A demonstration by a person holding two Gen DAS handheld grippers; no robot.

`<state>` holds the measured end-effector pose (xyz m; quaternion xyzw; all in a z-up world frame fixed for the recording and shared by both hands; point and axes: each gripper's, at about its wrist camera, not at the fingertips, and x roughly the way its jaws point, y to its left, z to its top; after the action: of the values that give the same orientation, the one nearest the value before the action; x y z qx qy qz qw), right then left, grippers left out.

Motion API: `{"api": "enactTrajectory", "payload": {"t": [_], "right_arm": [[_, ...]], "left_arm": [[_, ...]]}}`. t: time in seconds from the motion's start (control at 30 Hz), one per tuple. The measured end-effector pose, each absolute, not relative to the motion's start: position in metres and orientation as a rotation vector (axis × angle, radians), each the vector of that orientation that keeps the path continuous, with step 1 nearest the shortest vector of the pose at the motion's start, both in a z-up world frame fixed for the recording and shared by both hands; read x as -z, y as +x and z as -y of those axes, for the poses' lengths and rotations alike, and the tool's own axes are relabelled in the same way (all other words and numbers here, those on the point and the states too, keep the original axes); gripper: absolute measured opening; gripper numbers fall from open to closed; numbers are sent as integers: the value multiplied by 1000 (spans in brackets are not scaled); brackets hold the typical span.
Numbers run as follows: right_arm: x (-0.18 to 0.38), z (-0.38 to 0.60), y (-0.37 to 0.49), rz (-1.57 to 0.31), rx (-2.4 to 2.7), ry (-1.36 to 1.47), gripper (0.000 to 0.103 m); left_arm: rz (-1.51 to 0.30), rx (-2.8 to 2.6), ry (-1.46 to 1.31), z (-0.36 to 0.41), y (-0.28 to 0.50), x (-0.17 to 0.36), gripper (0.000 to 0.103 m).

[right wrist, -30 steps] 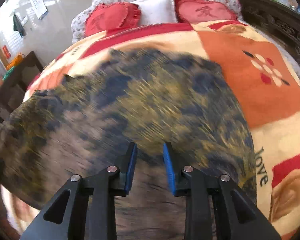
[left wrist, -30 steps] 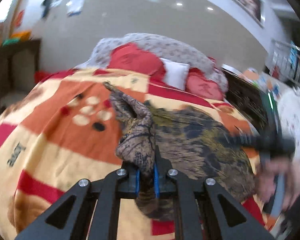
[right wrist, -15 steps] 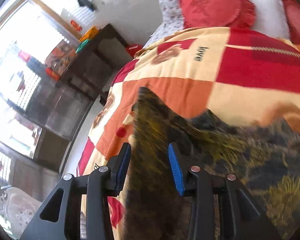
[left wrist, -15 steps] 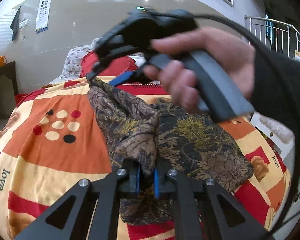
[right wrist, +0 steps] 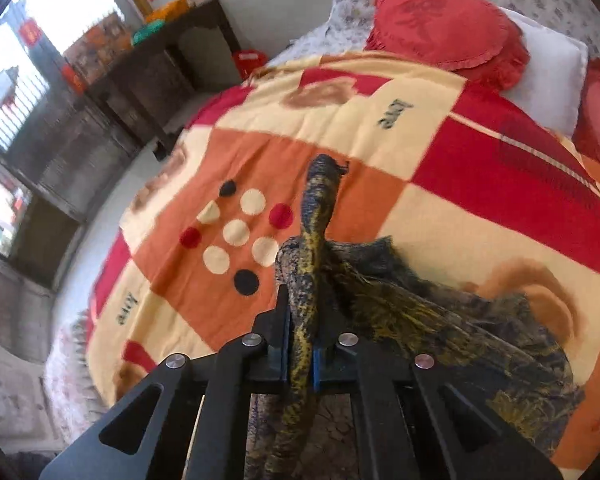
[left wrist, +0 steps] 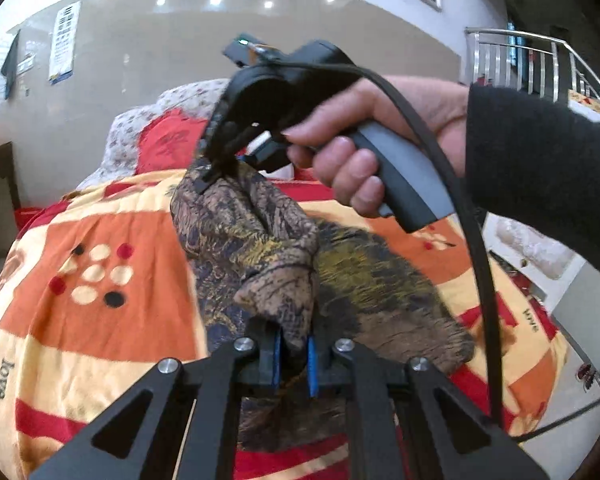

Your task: Fold small clothes

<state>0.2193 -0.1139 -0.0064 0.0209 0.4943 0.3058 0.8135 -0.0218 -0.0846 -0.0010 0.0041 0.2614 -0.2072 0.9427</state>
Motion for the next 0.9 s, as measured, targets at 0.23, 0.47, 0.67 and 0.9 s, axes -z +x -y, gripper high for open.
{"api": "enactTrajectory", "payload": {"t": [0.23,0.47,0.67,0.9], "right_arm": [[-4,228,199,-1071,-548,96,21],[19,305,190,-1123,-461,113,21],[57,334,197,-1167,-430,146,21],[111,377,197,-1214,-354,356,33]], "left_arm": [[-541,579,49,161,-39,-2,8],[-599,671,106,231,-45,21,7],[-683,682,98,255,-36,48,7],[-774,701,139,257,-39,74,10]]}}
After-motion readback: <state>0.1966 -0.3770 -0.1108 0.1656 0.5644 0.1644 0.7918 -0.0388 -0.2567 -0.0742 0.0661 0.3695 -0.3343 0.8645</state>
